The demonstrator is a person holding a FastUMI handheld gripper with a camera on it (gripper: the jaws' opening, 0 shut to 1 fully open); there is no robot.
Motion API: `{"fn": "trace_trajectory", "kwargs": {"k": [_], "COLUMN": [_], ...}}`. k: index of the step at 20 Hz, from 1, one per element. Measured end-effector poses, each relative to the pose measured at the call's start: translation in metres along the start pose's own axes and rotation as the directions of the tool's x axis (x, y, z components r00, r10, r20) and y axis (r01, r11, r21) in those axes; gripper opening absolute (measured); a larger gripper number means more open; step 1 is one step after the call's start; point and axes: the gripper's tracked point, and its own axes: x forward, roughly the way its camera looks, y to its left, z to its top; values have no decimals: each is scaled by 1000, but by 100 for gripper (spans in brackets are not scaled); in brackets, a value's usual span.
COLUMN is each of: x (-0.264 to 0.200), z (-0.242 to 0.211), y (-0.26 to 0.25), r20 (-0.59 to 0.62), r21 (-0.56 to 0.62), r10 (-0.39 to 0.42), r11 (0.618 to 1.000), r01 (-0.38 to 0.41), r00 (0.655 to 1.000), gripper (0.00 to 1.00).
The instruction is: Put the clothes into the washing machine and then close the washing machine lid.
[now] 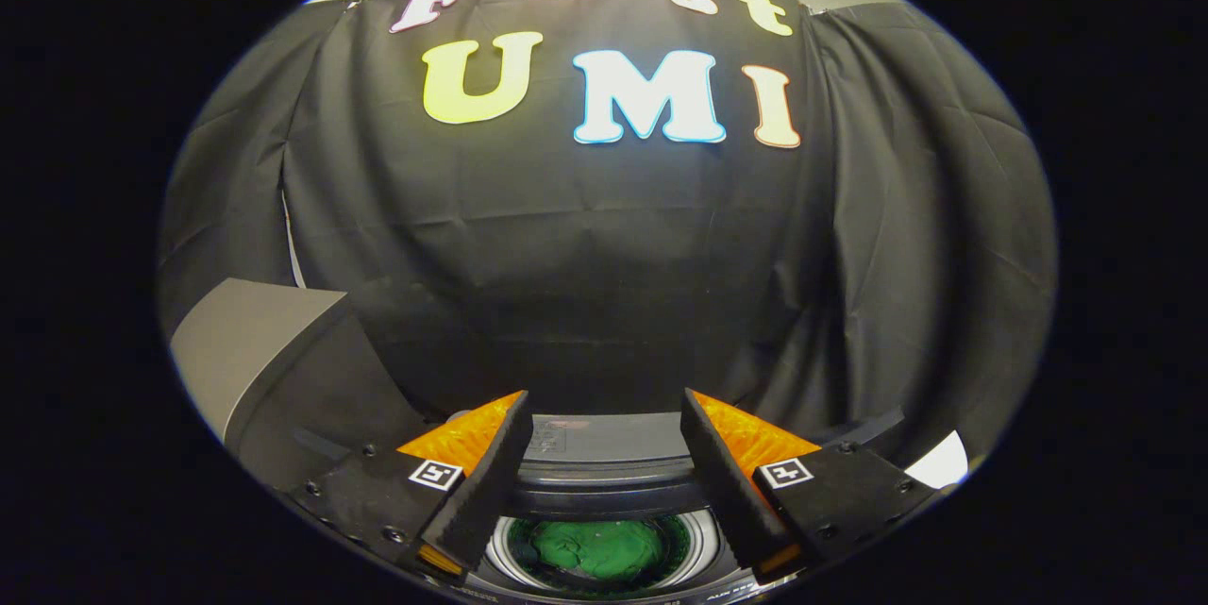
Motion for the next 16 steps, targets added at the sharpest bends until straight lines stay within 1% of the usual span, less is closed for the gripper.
{"fn": "trace_trajectory", "kwargs": {"k": [3, 7, 13, 16], "x": [-14, -33, -80, -115], "z": [-16, -35, -65, -66], "y": [-2, 3, 28, 43], "r20": [32, 65, 132, 209], "r21": [2, -33, -40, -69], "r10": [-5, -2, 23, 38], "r11": [1000, 999, 999, 997], "r01": [5, 4, -18, -24], "r00": [999, 998, 991, 977], "gripper": [98, 98, 98, 98]}}
